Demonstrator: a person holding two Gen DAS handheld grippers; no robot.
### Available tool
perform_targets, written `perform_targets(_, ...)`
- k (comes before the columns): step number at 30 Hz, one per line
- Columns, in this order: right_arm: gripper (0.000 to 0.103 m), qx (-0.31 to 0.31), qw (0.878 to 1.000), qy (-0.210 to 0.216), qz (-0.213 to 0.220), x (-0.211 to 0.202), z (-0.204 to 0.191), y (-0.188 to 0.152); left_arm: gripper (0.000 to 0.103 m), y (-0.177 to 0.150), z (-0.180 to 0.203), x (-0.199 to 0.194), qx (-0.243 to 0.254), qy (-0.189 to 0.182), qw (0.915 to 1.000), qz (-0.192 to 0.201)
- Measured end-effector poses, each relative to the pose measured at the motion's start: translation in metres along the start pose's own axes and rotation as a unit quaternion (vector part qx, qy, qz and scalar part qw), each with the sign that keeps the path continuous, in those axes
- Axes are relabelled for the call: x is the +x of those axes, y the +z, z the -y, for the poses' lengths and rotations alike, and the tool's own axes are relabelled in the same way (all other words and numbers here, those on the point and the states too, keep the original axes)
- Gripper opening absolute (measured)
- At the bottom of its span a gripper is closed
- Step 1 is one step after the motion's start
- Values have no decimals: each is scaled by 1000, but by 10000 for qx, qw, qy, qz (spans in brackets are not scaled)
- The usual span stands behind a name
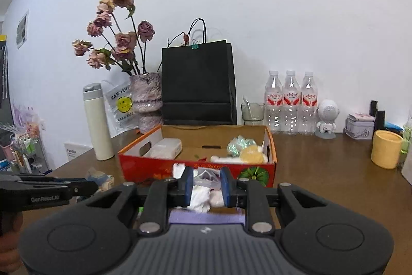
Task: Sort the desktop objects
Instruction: 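Grasp the blue crumpled wrapper with the left tool while the right tool grasps the clear packet, then carry the wrapper and clear packet with both tools over the cardboard box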
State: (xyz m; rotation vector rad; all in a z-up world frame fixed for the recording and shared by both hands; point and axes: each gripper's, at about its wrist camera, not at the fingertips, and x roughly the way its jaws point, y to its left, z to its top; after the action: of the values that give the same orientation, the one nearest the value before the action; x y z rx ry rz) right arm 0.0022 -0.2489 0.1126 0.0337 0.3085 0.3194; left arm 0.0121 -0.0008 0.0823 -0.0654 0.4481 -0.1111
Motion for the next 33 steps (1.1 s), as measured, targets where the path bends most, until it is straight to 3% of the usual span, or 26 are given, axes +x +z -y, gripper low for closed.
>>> perform_targets(8, 21, 203, 9997, -18, 126, 86, 32, 51, 19, 65, -6, 81, 131, 194, 9997, -2)
perform_targets(14, 21, 202, 9997, -99, 56, 166, 57, 100, 19, 115, -8, 165, 196, 401, 9984, -351)
perform_targets(18, 21, 210, 9968, -174, -745, 239, 76, 115, 19, 140, -7, 238, 40, 352, 9952, -908)
perform_targets(23, 21, 58, 9782, -659, -1968, 336, 94, 99, 24, 136, -14, 326, -84, 192, 9804, -1957)
perform_targets(27, 25, -166, 9656, -924, -2426, 368, 96, 89, 41, 130, -16, 340, -1, 196, 9753, -2202)
perform_targets(30, 39, -264, 9664, -1015, -2346, 367, 92, 97, 54, 139, -17, 324, 59, 147, 9796, -2004)
perform_targets(32, 52, -195, 9706, -885, -2231, 360, 89, 106, 59, 150, -19, 312, 16, 130, 9815, -1911)
perform_targets(33, 53, -139, 9714, -812, -2225, 355, 86, 111, 63, 156, -21, 305, -22, 149, 9824, -1861)
